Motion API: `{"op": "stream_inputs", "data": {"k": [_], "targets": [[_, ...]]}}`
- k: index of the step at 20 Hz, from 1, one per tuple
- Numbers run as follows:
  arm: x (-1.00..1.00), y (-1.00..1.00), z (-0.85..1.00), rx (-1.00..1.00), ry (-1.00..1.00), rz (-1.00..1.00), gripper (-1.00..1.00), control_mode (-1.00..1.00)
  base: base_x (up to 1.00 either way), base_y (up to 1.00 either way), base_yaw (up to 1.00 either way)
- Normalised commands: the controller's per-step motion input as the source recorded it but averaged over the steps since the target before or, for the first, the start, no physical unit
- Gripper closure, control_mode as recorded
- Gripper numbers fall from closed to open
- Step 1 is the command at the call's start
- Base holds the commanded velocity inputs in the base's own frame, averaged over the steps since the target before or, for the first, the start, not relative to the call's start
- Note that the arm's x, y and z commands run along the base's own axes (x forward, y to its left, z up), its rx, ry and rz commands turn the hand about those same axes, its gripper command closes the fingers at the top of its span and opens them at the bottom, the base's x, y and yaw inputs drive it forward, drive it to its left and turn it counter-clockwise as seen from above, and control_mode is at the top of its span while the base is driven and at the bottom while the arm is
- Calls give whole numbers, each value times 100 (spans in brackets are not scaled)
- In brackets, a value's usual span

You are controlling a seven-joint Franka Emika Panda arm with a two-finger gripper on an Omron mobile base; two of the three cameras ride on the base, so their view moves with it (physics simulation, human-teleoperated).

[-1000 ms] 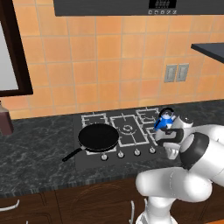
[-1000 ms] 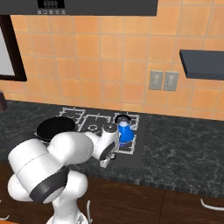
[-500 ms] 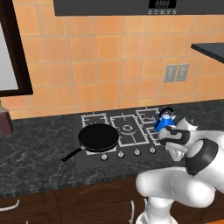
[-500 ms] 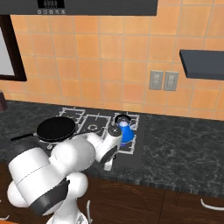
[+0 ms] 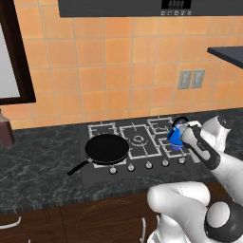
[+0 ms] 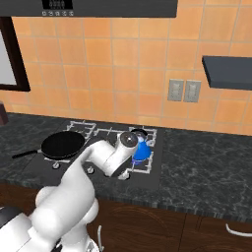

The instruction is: Pick the kettle from the counter and place it on a stove burner. Then turn the burner on.

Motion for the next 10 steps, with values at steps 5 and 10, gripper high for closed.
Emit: {"op": "stream_inputs", "data": {"k": [5, 10], "targets": [[-54, 30, 100, -4, -22, 11, -100, -100, 0, 0, 0], [-95, 60, 95, -13, -29, 26, -100, -100, 0, 0, 0]]}}
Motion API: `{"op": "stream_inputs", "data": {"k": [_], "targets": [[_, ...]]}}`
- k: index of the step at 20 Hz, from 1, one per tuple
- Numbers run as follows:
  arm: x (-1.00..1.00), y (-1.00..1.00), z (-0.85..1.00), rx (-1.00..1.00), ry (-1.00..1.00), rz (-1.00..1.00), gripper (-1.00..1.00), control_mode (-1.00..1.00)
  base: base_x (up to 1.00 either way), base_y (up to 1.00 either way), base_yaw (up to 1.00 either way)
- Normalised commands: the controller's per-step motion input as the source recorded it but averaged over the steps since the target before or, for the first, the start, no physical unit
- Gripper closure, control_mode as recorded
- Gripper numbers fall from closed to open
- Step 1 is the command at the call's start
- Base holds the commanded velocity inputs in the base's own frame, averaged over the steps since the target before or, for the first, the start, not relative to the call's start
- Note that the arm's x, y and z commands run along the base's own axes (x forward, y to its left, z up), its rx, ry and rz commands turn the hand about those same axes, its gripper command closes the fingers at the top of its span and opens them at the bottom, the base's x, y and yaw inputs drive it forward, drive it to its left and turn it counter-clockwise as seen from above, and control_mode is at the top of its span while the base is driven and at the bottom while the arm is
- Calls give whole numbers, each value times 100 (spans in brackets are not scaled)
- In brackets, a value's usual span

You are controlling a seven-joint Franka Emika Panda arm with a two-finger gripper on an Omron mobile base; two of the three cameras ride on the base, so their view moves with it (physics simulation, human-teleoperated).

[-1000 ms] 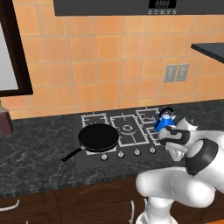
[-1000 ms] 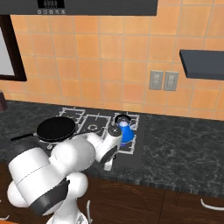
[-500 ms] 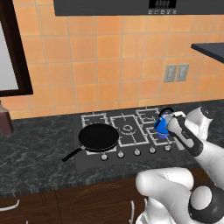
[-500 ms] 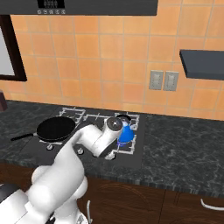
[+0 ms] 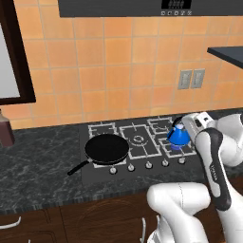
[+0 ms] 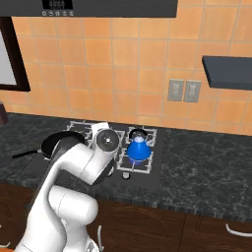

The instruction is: Pick the kettle from the counter and place it on a stove burner. Then turn the burner on.

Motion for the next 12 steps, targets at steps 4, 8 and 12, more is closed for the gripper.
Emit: {"op": "stream_inputs", "data": {"k": [4, 8, 12], "targets": [[-100, 63, 29, -20, -22, 26, -100, -100, 0, 0, 0], [-100, 40, -22, -16, -10, 10, -100, -100, 0, 0, 0], [0, 6, 0, -2, 0, 0, -100, -100, 0, 0, 0]]}}
